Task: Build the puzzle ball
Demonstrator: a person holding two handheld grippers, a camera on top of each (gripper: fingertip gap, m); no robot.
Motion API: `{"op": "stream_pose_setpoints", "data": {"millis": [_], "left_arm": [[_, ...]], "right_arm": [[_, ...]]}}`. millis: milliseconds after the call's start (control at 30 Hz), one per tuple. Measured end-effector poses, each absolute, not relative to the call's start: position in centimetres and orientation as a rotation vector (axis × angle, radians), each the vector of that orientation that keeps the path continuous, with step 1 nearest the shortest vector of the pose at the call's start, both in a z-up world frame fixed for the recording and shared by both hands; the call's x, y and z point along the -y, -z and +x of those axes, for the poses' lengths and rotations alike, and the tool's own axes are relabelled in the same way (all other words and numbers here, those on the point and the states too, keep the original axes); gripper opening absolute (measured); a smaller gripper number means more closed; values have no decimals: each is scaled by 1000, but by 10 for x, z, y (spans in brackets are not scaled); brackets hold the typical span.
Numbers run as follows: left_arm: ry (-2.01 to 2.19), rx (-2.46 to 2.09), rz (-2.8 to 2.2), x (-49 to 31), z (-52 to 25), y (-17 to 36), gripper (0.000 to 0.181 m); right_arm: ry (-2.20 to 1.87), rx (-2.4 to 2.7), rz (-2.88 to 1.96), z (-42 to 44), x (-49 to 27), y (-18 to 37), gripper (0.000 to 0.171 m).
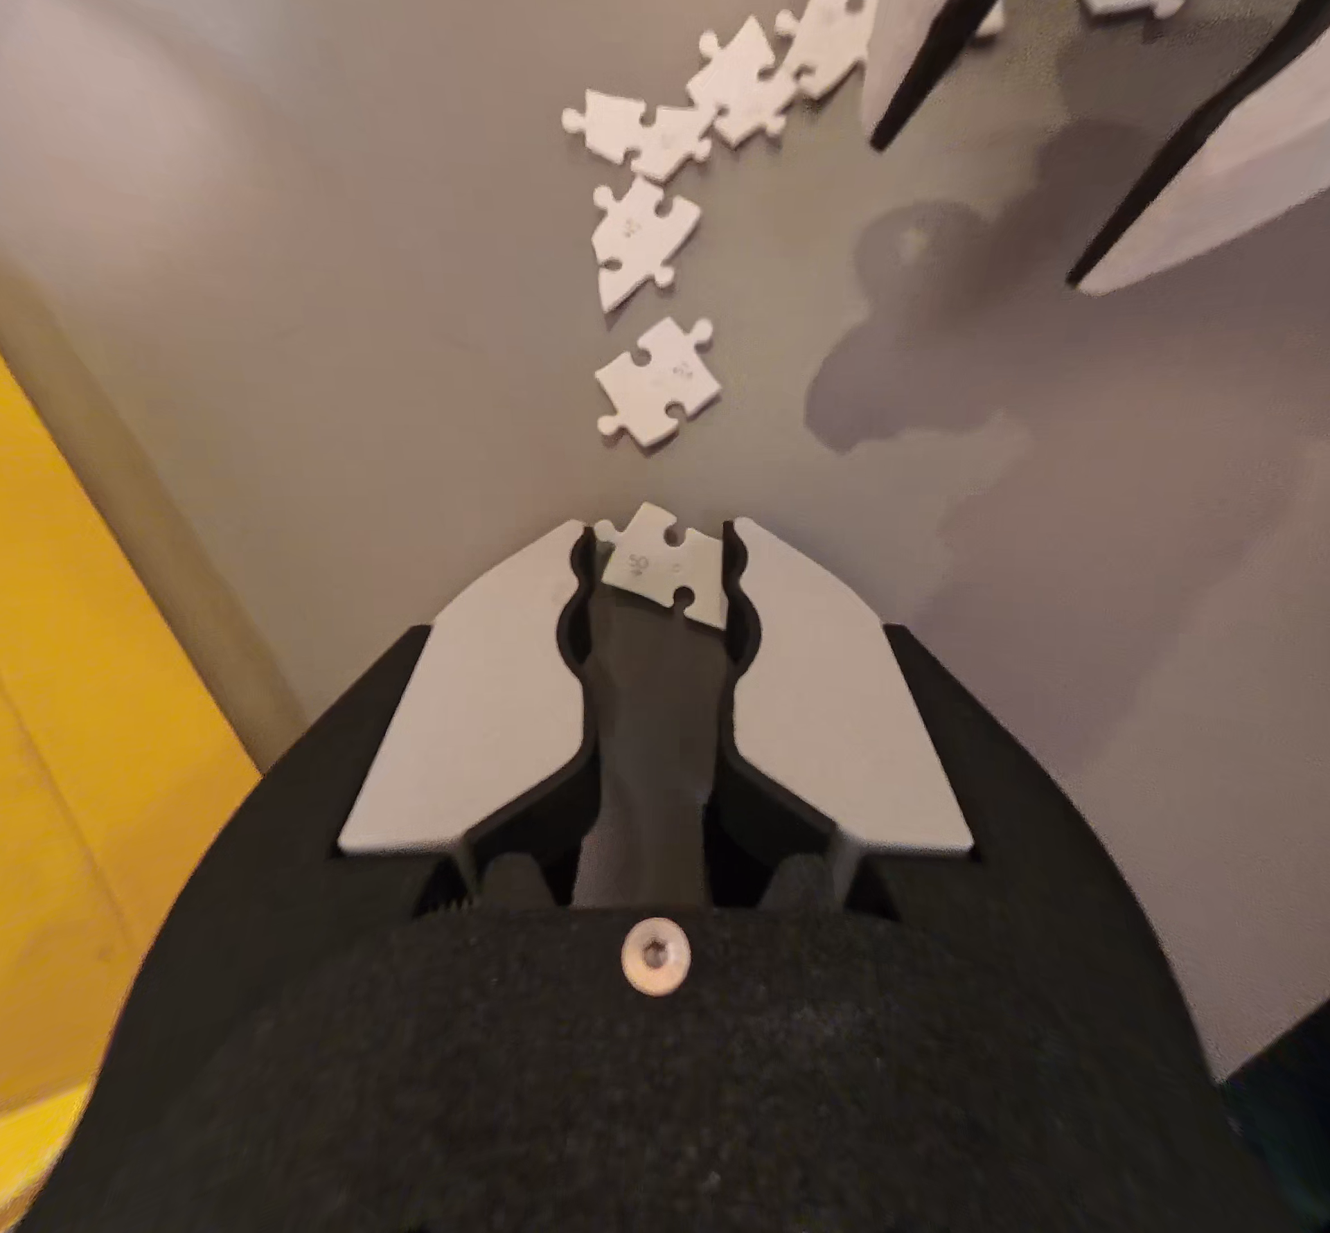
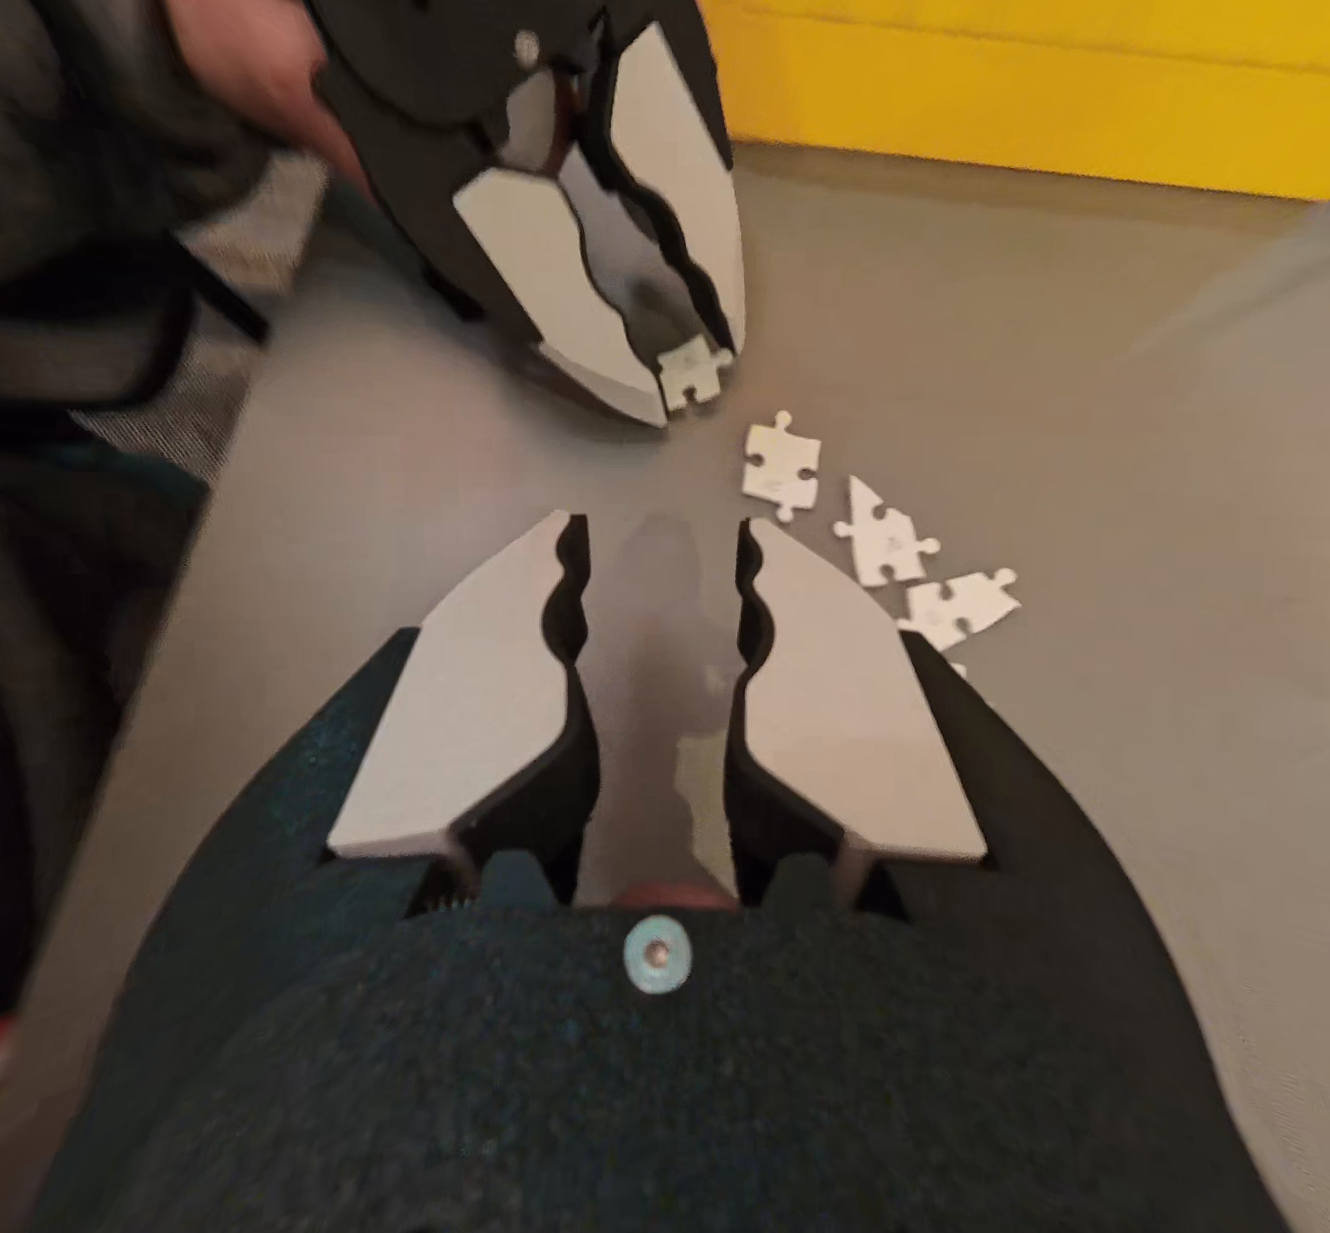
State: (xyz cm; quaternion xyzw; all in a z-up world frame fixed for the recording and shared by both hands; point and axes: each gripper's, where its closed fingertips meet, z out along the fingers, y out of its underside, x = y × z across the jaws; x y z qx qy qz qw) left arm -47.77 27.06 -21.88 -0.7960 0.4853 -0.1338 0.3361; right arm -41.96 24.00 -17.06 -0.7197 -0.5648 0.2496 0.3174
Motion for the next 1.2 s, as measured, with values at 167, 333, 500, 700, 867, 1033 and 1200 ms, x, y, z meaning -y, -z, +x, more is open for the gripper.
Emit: {"op": "stream_pose_setpoints", "data": {"millis": [167, 333, 500, 700, 867, 1033, 1200], "left_arm": [[383, -1232, -1877, -247, -448, 161, 33], [348, -1292, -1689, -208, -410, 108, 33], [256, -1352, -1582, -184, -383, 91, 18], [475, -1304, -1588, -159, -366, 85, 25], [933, -1294, -1641, -124, -333, 96, 23], [1259, -1236, -1603, -91, -302, 99, 4], [1348, -1209, -1644, -90, -290, 107, 2]], "right_arm": [[-1042, 1100, -1928, -421, -227, 145, 38], [-1327, 920, -1901, -409, -209, 110, 30], [-1547, 884, -1892, -397, -180, 92, 2], [-1254, 987, -1947, -362, -164, 100, 2], [-1165, 1074, -1771, -336, -123, 80, 2], [-1158, 1010, -1688, -315, -98, 77, 2], [-1189, 950, -1660, -302, -98, 84, 3]]}}
